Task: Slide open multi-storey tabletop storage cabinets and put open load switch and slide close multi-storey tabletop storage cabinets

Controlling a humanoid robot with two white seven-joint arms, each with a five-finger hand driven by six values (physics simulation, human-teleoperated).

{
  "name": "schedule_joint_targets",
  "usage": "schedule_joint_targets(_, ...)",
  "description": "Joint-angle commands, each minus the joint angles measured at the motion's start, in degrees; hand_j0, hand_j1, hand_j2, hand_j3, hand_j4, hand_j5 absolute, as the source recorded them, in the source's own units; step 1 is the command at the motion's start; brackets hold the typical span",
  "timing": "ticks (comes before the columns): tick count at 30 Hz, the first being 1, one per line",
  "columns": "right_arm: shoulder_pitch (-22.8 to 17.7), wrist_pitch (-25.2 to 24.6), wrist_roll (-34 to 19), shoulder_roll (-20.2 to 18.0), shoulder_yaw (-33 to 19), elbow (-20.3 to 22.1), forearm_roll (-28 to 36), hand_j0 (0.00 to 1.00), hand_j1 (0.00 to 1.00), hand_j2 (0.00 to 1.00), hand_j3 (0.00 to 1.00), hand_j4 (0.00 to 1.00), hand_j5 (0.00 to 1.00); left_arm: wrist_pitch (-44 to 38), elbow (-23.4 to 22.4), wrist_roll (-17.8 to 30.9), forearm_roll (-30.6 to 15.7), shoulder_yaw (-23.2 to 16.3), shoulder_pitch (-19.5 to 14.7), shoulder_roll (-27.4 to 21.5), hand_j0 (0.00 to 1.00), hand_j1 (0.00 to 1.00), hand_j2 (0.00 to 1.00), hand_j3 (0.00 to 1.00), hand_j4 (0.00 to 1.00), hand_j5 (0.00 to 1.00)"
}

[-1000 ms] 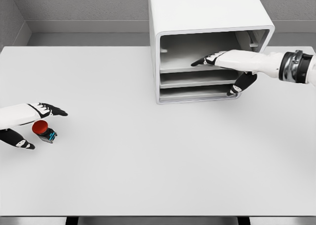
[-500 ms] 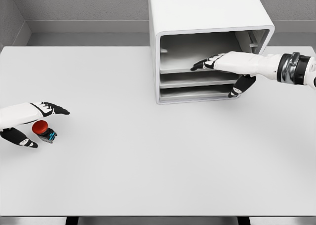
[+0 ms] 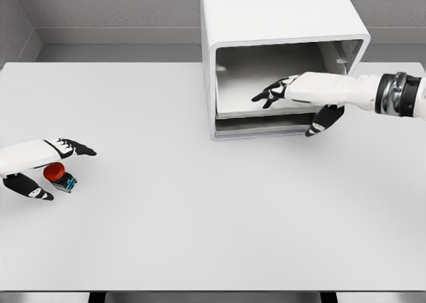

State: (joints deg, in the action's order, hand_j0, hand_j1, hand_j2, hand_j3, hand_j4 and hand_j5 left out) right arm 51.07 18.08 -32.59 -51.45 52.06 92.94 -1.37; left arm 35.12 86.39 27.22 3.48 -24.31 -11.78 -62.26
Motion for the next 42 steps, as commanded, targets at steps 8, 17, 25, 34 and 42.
schedule_joint_targets(8, -0.9, 3.4, -0.3, -2.2, 0.7, 1.1, 0.0, 1.0, 1.0, 1.0, 1.0, 1.0, 1.0, -0.1, -0.6, 0.1, 0.8, -0.2, 0.1, 0.2, 0.82, 0.82, 0.82, 0.82, 0.82, 0.82)
schedule_joint_targets(17, -1.8, 5.6, -0.2, -3.7, 0.7, 1.5, 0.3, 1.0, 1.0, 1.0, 1.0, 1.0, 1.0, -0.1, -1.9, 0.1, 0.7, -0.2, 0.2, 0.0, 0.57, 0.57, 0.57, 0.57, 0.57, 0.57)
schedule_joint_targets(25, -2.2, 9.7, 0.0, -4.7, 0.5, 1.7, 0.5, 1.0, 1.0, 1.0, 1.0, 1.0, 1.0, -0.1, -2.2, 0.5, 0.7, -0.2, 0.4, 0.0, 0.44, 0.44, 0.44, 0.44, 0.44, 0.44)
schedule_joint_targets(34, -2.5, 14.6, 0.4, -6.6, 0.1, 1.7, 0.8, 1.0, 1.0, 1.0, 1.0, 1.0, 1.0, -0.1, 4.8, 0.1, -0.4, 0.6, 0.2, -0.5, 0.42, 0.42, 0.42, 0.42, 0.42, 0.42)
schedule_joint_targets(42, -3.0, 16.9, 0.5, -7.8, 0.1, 1.8, 1.7, 1.0, 1.0, 1.0, 1.0, 1.0, 1.0, -0.1, 10.1, 0.1, -3.0, 2.2, -0.3, -1.9, 0.42, 0.42, 0.42, 0.42, 0.42, 0.42)
